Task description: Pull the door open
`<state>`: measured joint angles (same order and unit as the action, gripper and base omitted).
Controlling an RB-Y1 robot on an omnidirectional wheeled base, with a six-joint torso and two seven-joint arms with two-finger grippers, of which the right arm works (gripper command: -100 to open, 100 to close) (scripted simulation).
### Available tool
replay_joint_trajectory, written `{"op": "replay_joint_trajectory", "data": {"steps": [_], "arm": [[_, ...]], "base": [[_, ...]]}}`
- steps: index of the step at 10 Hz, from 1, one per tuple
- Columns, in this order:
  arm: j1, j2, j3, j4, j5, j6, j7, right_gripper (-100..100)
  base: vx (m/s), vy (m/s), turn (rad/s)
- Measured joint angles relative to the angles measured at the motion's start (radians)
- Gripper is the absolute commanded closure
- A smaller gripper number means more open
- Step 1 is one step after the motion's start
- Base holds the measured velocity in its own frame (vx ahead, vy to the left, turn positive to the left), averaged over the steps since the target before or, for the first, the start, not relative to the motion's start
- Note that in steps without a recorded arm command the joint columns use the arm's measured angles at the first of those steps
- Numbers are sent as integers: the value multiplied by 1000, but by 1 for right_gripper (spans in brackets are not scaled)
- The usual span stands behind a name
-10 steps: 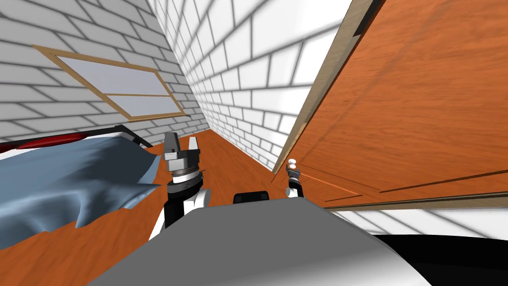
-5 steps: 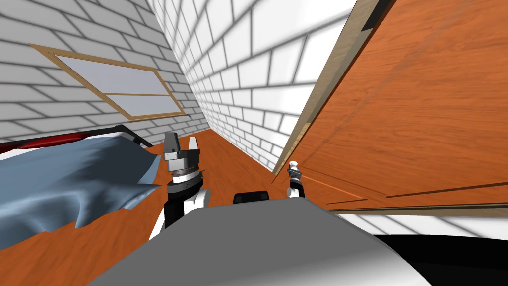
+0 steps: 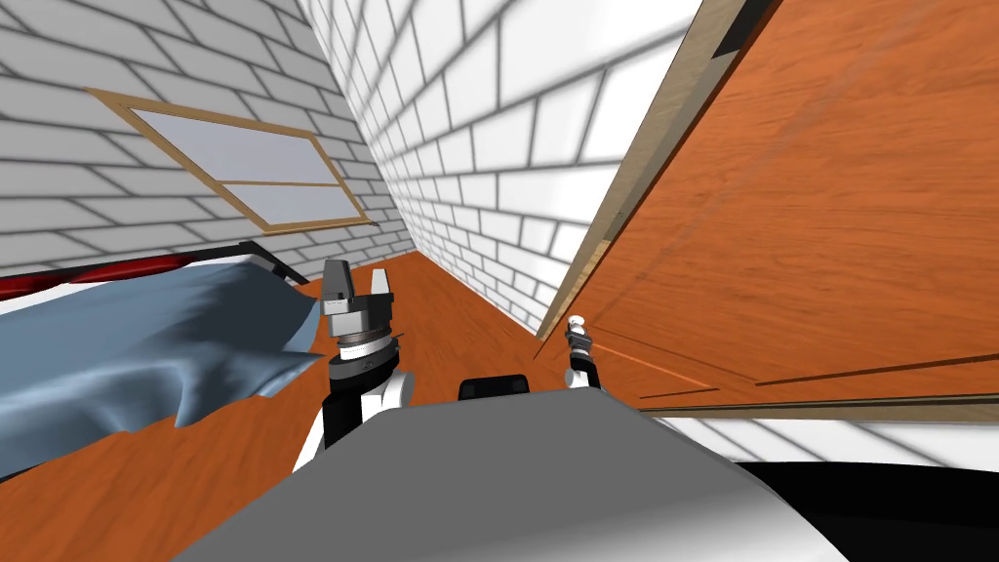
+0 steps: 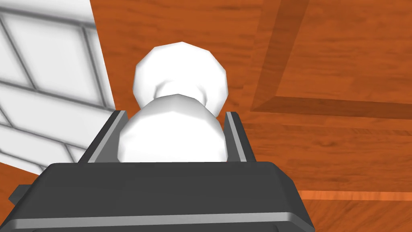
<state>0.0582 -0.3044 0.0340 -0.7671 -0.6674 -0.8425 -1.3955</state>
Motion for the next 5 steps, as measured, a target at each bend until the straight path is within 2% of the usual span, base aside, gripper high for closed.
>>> {"op": "replay_joint_trajectory", "data": {"steps": [5], "arm": [[23,-26,70,-24,31,4,-62,100]], "base": [[-263,-1,90]]}}
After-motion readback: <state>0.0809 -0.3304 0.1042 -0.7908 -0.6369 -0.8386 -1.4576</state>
